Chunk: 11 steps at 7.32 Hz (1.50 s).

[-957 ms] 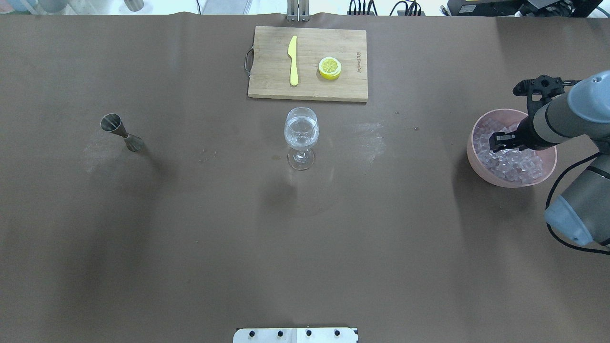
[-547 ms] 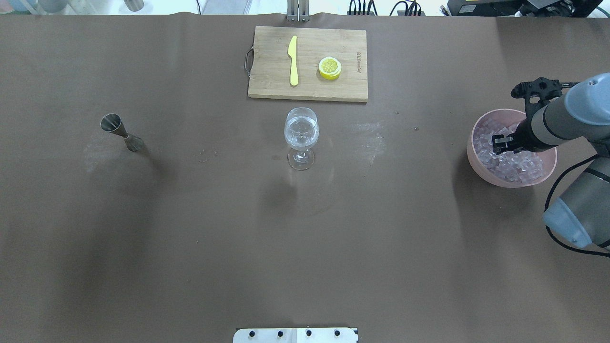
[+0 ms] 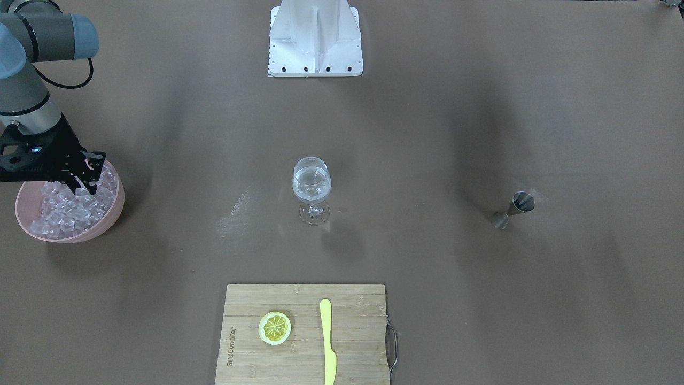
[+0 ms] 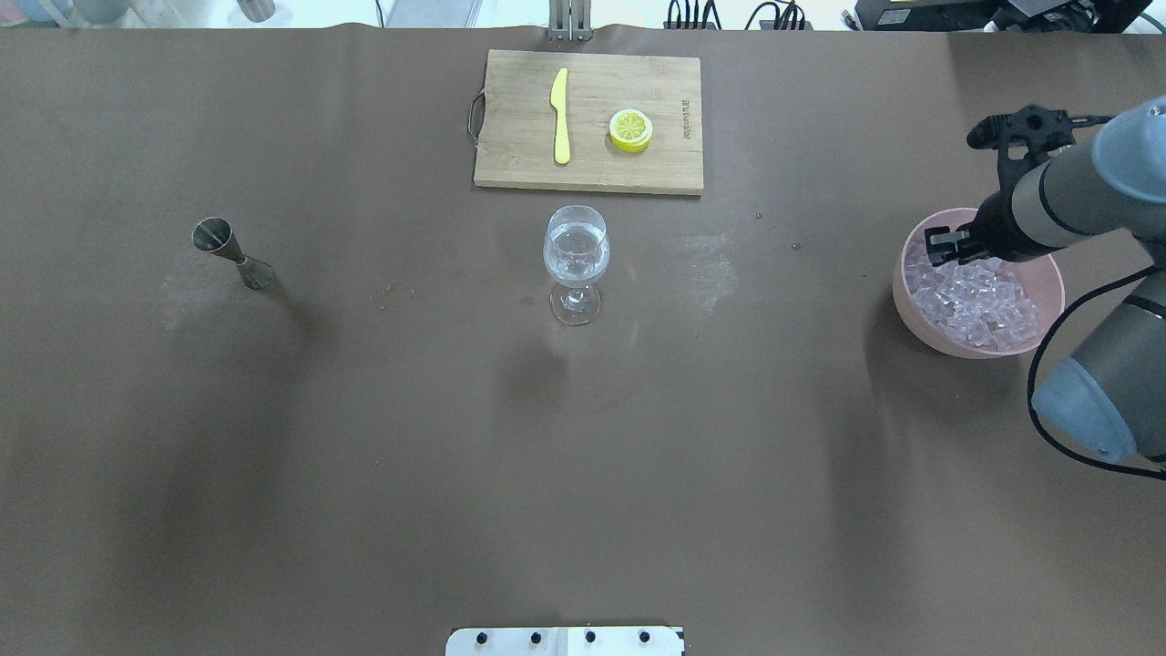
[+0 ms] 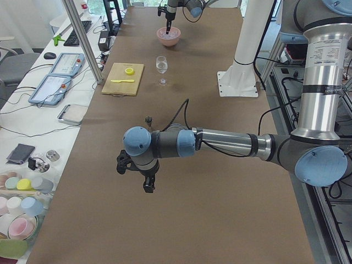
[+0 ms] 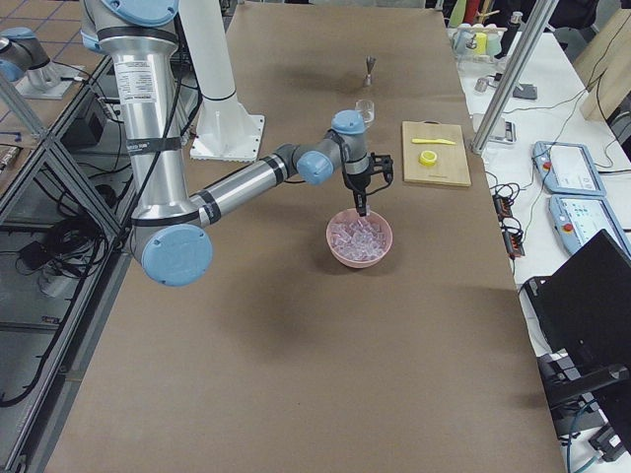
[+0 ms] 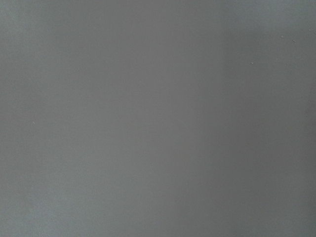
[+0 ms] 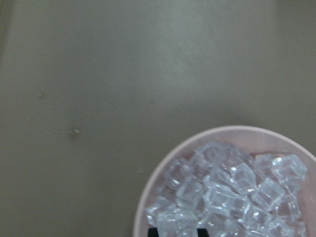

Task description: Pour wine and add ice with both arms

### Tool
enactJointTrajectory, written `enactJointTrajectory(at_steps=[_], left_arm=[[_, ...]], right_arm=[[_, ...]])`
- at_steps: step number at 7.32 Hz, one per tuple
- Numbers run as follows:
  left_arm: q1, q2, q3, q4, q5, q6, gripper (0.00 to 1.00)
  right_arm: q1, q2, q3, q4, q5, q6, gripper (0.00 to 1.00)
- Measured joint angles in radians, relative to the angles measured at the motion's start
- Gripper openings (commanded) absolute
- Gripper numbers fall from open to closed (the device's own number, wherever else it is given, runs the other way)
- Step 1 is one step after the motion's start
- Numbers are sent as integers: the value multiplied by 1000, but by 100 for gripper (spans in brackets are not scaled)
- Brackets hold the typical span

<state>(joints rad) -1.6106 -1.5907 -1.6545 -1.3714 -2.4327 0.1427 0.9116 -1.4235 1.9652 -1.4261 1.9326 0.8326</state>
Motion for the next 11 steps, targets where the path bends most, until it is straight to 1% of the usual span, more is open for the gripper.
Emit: enactJointTrajectory(at_steps=[1, 2, 3, 4, 6, 7, 9, 11], left_arm=[[0, -1, 0, 0, 0, -1, 99], [0, -3, 0, 0, 0, -3, 99], [0, -5, 0, 0, 0, -4, 99], [0, -7, 1, 0, 0, -5, 99], [0, -8, 1, 0, -1, -5, 99], [0, -8, 2, 0, -1, -5, 99], [0, -8, 3, 0, -2, -5, 99], [0, -7, 4, 0, -2, -4, 99]], right_arm=[[8, 51, 63, -39, 2, 6, 0], [10, 108, 95, -54, 10, 11, 0], [6, 167, 104, -57, 17, 25, 0], [-15, 228, 99, -55, 19, 79, 0], [-99, 342, 68, -53, 7, 257, 0], [-143, 387, 55, -56, -18, 324, 0], [-232, 480, -8, -65, -132, 415, 0], [-294, 552, -78, -83, -227, 462, 0]])
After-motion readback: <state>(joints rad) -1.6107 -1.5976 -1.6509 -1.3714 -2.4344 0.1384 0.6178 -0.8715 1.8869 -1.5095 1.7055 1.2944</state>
